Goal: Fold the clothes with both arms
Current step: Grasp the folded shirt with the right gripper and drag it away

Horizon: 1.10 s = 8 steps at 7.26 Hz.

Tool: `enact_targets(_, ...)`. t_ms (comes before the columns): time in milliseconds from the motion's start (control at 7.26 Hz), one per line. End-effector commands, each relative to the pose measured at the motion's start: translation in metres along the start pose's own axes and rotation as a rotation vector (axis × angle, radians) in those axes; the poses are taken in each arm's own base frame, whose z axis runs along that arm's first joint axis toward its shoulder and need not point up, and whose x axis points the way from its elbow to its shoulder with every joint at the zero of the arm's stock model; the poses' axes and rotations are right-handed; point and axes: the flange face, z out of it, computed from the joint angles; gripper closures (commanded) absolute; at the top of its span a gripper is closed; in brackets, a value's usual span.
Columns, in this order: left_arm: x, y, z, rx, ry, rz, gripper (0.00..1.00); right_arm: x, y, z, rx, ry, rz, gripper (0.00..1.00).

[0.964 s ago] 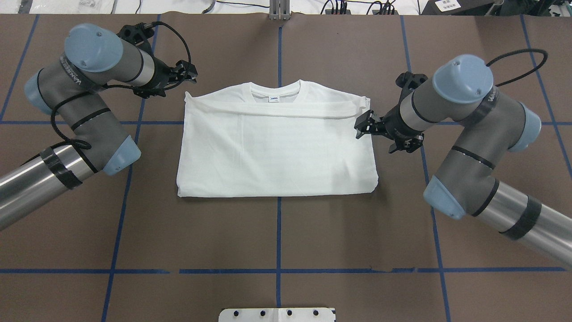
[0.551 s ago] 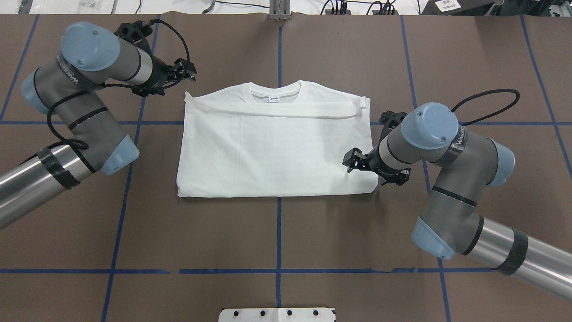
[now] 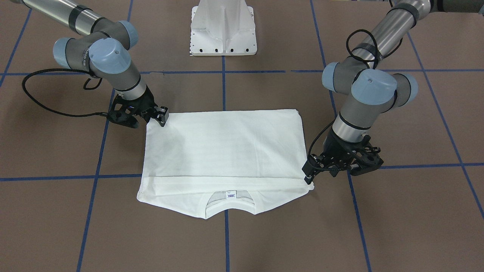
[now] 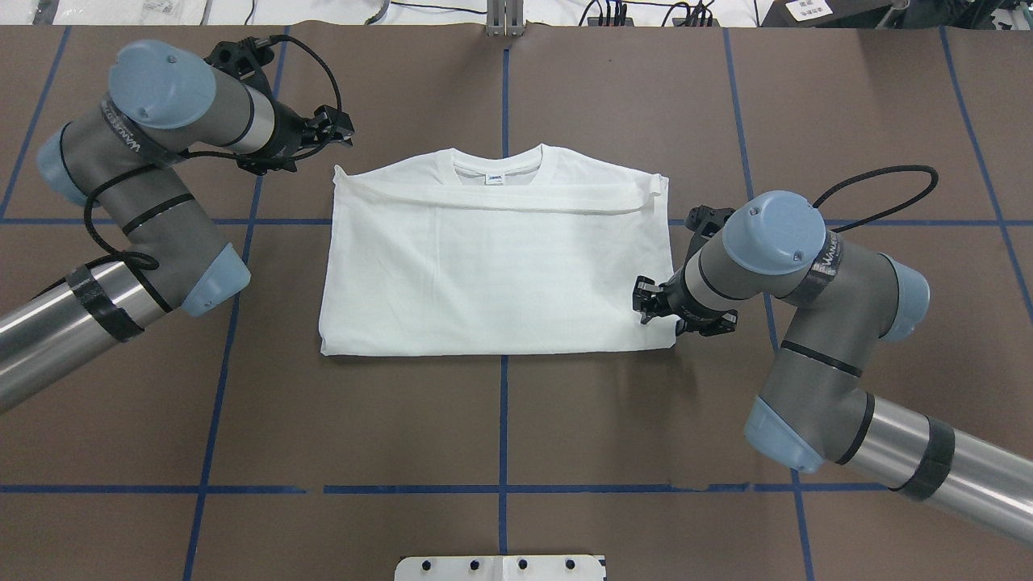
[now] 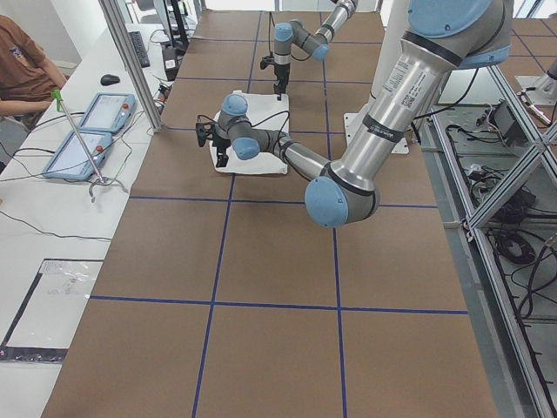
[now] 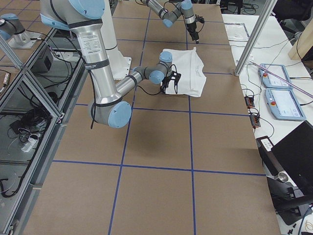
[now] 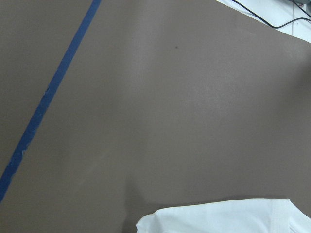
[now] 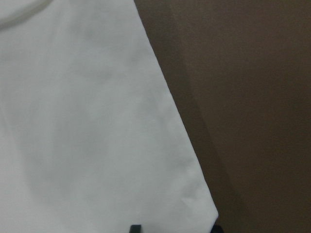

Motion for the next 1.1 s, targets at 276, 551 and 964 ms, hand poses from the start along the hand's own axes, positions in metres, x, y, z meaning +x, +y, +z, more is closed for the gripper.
enact_targets(276, -0.001, -0.001, 0.001, 0.015, -0.004, 0.0, 0.01, 0.024, 0.004, -0.051, 0.009, 0.099, 0.056, 1.0)
enact_targets(551, 0.002, 0.0, -0.002, 0.017, 0.003, 0.001, 0.01, 0.068, 0.03, -0.082, 0.001, 0.132, 0.062, 1.0)
enact_targets(964, 0.004, -0.002, -0.01, 0.053, 0.01, 0.004, 0.01, 0.076, 0.145, -0.091, -0.142, 0.272, 0.018, 1.0)
